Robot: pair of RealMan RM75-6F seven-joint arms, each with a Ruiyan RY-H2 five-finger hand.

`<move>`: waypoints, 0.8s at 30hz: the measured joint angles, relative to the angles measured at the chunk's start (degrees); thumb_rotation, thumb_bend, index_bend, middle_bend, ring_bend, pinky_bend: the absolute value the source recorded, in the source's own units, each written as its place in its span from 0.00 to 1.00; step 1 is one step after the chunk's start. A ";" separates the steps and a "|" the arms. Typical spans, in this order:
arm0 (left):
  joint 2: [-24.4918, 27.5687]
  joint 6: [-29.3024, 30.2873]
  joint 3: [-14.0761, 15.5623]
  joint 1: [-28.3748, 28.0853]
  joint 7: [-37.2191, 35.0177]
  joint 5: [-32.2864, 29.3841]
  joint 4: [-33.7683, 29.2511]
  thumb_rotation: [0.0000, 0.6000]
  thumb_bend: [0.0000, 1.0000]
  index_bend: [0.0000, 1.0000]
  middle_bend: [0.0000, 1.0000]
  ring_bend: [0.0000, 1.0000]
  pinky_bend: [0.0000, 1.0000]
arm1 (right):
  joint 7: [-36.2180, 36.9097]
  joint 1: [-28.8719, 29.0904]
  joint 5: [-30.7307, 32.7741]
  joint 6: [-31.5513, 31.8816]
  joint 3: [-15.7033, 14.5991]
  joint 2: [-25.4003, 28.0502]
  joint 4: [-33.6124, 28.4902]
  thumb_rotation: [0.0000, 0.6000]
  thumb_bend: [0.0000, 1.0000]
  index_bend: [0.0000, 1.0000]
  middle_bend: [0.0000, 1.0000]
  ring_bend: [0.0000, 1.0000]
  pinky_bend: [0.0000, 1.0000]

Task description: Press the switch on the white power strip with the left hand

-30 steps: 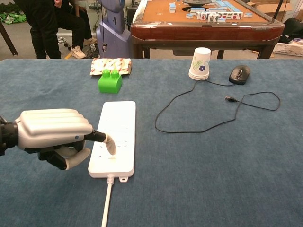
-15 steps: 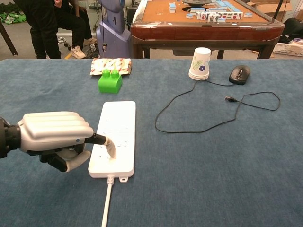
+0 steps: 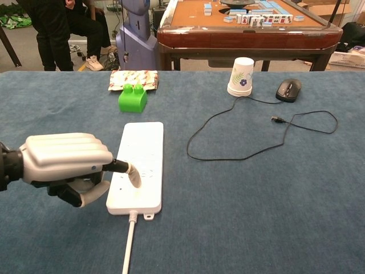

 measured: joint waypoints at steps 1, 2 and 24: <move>0.57 0.99 -0.09 0.17 -0.54 0.52 -0.75 1.00 0.73 0.29 1.00 1.00 1.00 | 0.01 0.03 -0.05 -0.02 0.00 -0.03 0.00 1.00 0.23 0.22 0.21 0.20 0.38; 1.07 1.71 -0.18 0.31 -0.88 0.84 -1.31 1.00 0.73 0.29 1.00 1.00 1.00 | 0.03 0.07 -0.12 -0.04 -0.01 -0.06 0.00 1.00 0.23 0.22 0.21 0.20 0.38; 13.07 20.13 -2.22 14.67 -3.95 -8.68 0.15 1.00 0.72 0.25 0.69 0.66 0.92 | -1.87 1.82 -1.66 -1.67 -0.10 2.38 -3.27 1.00 0.23 0.22 0.21 0.20 0.38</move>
